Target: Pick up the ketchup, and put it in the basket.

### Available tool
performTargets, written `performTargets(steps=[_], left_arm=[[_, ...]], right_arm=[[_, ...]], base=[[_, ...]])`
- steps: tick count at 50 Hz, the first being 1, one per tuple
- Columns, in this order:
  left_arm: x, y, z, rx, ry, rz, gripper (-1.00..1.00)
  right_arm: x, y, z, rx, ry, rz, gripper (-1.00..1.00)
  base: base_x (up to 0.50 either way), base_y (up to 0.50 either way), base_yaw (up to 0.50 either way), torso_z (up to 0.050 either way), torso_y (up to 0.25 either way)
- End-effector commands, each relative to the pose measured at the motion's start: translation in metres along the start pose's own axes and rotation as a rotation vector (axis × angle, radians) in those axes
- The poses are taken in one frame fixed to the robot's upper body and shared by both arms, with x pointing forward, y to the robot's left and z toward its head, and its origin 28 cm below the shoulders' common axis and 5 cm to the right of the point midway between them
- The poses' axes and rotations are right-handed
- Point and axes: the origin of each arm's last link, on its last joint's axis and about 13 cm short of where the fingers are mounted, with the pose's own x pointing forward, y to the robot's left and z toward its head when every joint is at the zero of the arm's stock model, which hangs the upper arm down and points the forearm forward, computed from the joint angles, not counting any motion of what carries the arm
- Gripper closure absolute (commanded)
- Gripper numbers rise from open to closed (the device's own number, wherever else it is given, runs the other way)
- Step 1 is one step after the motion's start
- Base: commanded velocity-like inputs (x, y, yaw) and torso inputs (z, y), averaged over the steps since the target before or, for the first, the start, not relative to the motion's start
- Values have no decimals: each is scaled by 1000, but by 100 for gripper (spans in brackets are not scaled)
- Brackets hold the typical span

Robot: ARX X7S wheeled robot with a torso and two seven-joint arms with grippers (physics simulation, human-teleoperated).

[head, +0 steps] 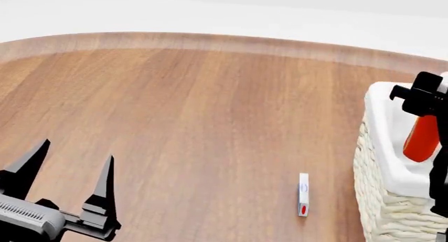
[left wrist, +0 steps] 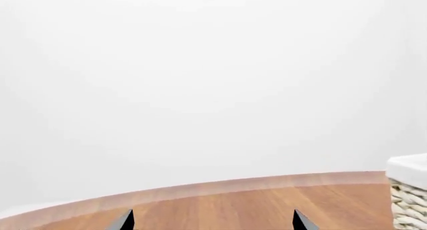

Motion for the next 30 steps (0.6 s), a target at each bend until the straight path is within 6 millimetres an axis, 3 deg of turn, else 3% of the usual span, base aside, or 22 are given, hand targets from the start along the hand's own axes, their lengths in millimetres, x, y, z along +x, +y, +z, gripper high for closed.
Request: performTargets(steps=[1, 14, 30], left_arm=[[-4, 1, 0, -10, 1, -1, -100], [-8, 1, -2, -24, 7, -3, -100], [-9, 0, -3, -29, 12, -3, -100]], right_arm=[[0, -5, 0, 28, -19, -23, 100], [0, -16, -4, 64, -51, -76, 100], [-1, -14, -14, 28, 0, -52, 100]], base=[[0, 0, 0, 0, 0], [0, 0, 0, 0, 1], [0, 0, 0, 1, 0]])
